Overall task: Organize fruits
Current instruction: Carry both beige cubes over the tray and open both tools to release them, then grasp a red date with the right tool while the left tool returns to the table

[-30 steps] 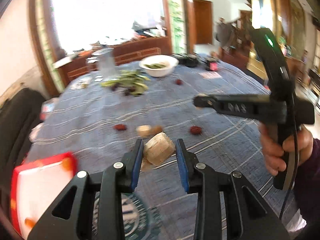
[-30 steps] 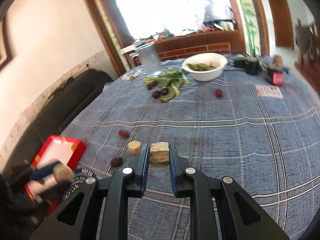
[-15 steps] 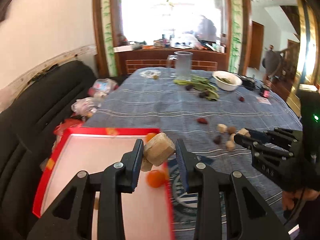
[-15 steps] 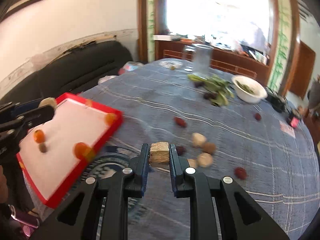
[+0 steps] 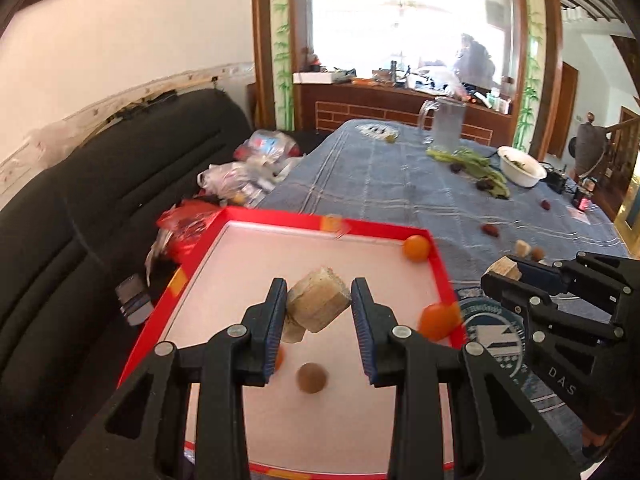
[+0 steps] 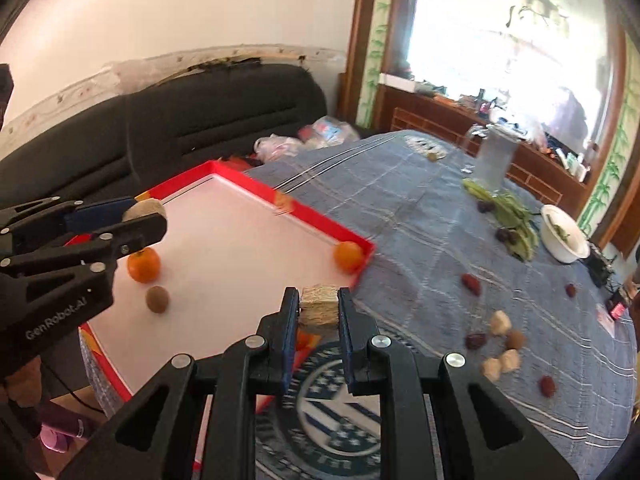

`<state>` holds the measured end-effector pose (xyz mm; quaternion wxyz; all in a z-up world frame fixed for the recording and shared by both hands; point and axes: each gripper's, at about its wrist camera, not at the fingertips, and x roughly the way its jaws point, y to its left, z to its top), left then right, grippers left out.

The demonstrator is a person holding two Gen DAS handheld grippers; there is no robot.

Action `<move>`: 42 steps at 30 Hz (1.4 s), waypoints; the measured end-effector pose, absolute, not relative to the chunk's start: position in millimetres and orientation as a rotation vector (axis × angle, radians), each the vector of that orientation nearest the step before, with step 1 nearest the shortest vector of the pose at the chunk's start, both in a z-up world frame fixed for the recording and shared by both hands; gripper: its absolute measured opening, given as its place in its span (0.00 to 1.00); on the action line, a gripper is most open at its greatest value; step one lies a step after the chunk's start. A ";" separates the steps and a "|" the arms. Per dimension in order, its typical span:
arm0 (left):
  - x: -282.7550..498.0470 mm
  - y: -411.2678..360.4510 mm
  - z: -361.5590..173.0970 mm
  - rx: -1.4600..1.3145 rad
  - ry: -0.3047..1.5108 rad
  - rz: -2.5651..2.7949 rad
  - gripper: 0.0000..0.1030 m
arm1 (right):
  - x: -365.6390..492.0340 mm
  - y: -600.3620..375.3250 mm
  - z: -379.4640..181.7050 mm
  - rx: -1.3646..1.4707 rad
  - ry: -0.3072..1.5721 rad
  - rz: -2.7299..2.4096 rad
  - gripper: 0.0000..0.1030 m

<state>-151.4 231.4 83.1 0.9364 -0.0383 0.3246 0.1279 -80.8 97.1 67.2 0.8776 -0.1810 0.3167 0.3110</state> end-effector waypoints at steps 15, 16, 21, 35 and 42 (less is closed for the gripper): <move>-148.6 246.6 54.7 -0.032 0.709 0.357 0.34 | -88.4 124.5 32.0 -0.408 0.776 0.698 0.17; -148.9 246.9 55.1 -0.029 0.709 0.363 0.34 | -89.2 125.2 31.4 -0.405 0.778 0.704 0.17; -148.4 243.1 54.7 -0.003 0.710 0.377 0.34 | -90.8 125.2 30.5 -0.399 0.772 0.707 0.17; -144.7 233.9 56.1 0.030 0.730 0.406 0.35 | -80.9 108.1 35.5 -0.316 0.781 0.718 0.21; -143.6 223.6 62.0 0.073 0.711 0.451 0.65 | -70.5 84.1 46.1 -0.237 0.753 0.699 0.24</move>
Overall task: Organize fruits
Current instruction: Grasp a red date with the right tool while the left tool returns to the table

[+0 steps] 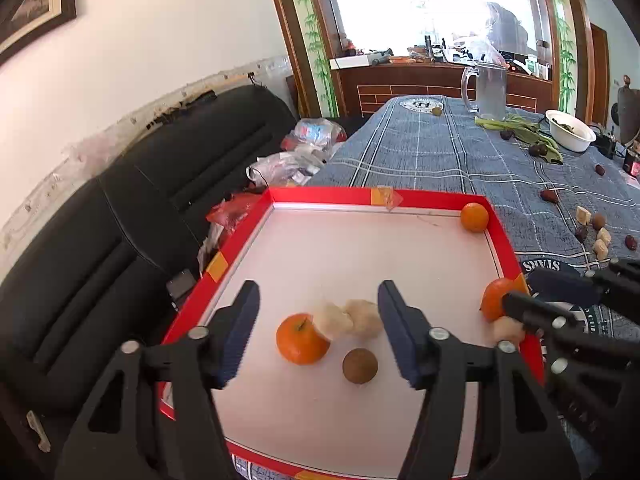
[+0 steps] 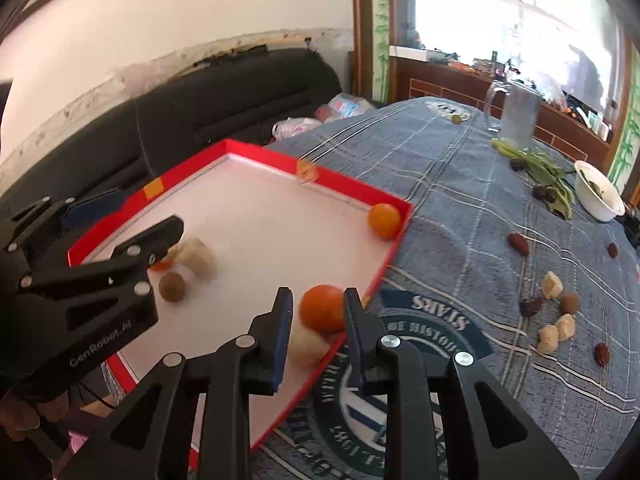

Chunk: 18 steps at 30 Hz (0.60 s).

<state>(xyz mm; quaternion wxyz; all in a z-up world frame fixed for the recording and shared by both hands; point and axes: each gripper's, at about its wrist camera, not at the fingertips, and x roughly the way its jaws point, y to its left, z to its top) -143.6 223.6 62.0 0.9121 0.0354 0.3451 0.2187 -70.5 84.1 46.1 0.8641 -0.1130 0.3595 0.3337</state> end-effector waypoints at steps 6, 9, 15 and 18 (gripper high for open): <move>-138.7 207.9 68.1 0.111 0.707 0.441 0.80 | -53.0 47.9 53.1 -0.200 0.738 0.628 0.27; -137.0 196.4 68.5 0.131 0.709 0.419 0.82 | -38.0 15.5 53.7 -0.162 0.744 0.556 0.30; -128.6 166.4 64.7 0.177 0.729 0.360 0.82 | -16.0 -64.8 52.6 -0.058 0.774 0.402 0.31; -124.6 149.4 64.4 0.194 0.735 0.327 0.82 | -12.8 -105.6 52.8 -0.017 0.783 0.338 0.31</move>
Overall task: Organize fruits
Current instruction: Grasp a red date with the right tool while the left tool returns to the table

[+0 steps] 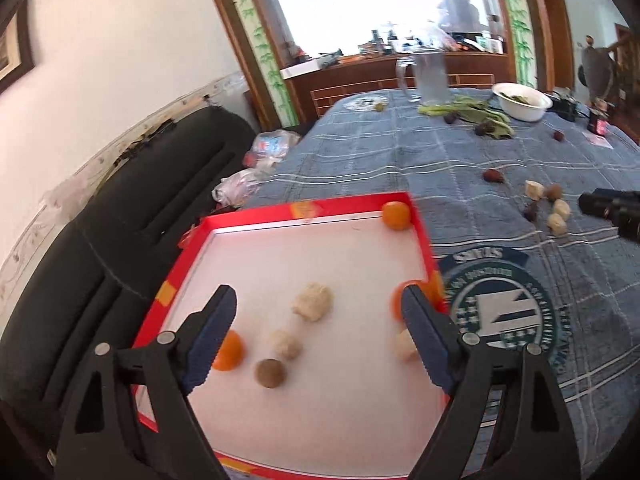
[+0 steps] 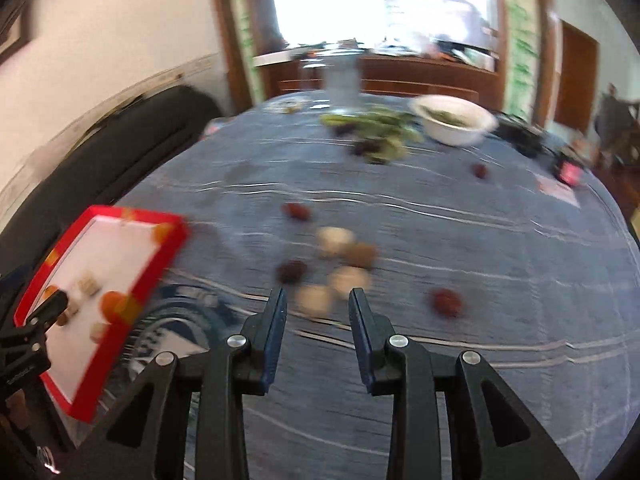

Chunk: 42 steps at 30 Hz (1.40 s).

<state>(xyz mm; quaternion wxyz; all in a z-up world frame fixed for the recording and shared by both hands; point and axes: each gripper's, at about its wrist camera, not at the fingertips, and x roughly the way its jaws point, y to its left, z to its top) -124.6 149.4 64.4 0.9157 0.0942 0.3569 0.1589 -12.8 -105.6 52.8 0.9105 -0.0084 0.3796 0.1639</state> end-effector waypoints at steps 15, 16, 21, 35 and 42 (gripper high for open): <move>-83.1 42.8 67.7 0.235 0.770 0.001 0.82 | 17.0 -171.2 36.7 -0.056 0.880 0.271 0.31; -78.5 38.4 66.7 0.229 0.779 -0.016 0.82 | 21.1 -168.9 36.0 -0.060 0.887 0.277 0.31; -52.7 25.5 58.6 0.195 0.836 -0.069 0.82 | 36.0 -157.2 33.2 -0.076 0.922 0.319 0.31; 2.9 -10.8 22.6 0.175 0.970 -0.142 0.67 | 48.9 -154.2 12.6 -0.086 0.959 0.412 0.31; 19.9 -11.6 6.6 0.169 1.005 -0.166 0.49 | 47.7 -151.8 13.5 -0.108 0.943 0.410 0.24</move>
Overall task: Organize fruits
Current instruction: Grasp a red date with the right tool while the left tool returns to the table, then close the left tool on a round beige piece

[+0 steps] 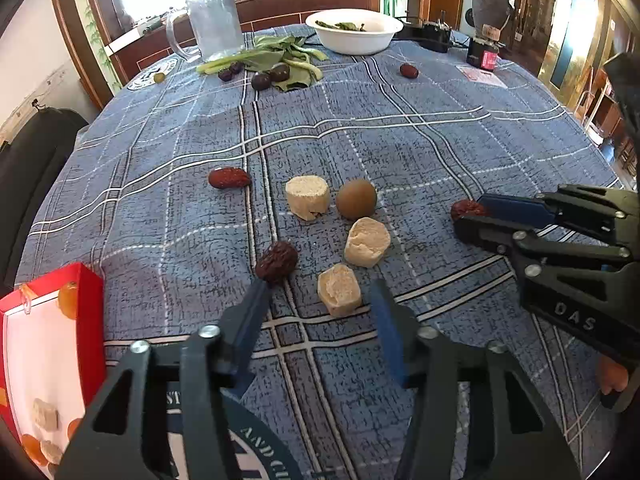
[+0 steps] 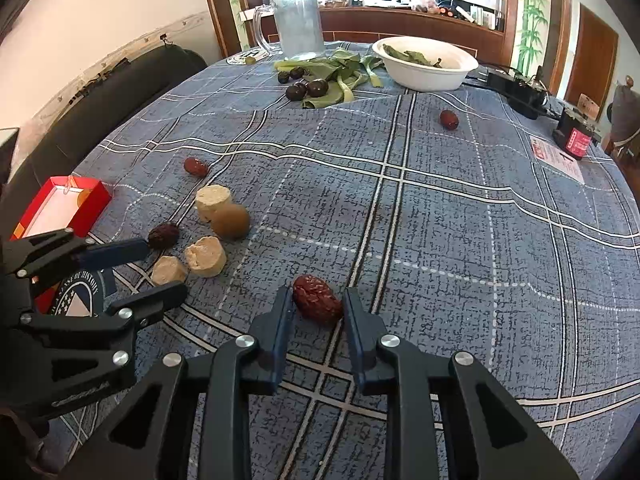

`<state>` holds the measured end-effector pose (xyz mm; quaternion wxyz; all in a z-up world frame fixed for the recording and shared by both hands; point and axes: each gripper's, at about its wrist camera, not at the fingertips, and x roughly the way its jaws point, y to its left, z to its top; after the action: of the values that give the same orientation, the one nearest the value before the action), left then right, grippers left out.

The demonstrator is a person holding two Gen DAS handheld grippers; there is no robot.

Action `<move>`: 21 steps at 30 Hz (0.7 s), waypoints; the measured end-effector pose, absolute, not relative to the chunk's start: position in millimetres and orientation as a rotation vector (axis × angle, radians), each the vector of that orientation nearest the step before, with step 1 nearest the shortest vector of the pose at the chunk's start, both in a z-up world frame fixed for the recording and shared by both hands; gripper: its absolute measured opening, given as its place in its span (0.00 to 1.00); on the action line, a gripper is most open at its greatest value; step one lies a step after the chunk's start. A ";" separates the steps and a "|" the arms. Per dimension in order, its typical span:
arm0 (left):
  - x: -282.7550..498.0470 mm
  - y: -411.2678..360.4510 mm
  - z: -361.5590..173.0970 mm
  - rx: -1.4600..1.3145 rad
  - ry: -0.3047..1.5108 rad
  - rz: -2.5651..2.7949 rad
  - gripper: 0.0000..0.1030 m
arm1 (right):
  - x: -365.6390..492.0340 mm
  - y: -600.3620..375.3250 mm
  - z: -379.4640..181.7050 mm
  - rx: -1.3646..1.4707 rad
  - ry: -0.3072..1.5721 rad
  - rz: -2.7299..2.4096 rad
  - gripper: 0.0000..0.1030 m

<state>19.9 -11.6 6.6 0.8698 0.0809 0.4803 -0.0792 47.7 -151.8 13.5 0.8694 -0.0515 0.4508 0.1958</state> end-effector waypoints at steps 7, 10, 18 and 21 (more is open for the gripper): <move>24.1 -10.7 5.9 0.153 1.005 -0.198 0.43 | 50.7 -152.9 14.8 -0.088 0.953 0.397 0.24; 24.2 -13.1 6.1 0.156 1.005 -0.204 0.35 | 46.8 -155.4 20.2 -0.075 0.932 0.399 0.24; 21.2 -14.7 7.8 0.152 1.007 -0.194 0.23 | 41.2 -159.0 28.9 -0.051 0.890 0.400 0.24; 15.3 -10.9 15.2 0.136 0.986 -0.177 0.23 | 39.5 -159.9 32.1 -0.046 0.871 0.391 0.24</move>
<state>15.3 -10.9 15.2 0.8749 0.0650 0.4724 -0.0848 39.5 -159.9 32.1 0.8880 -0.0221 0.4189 0.1882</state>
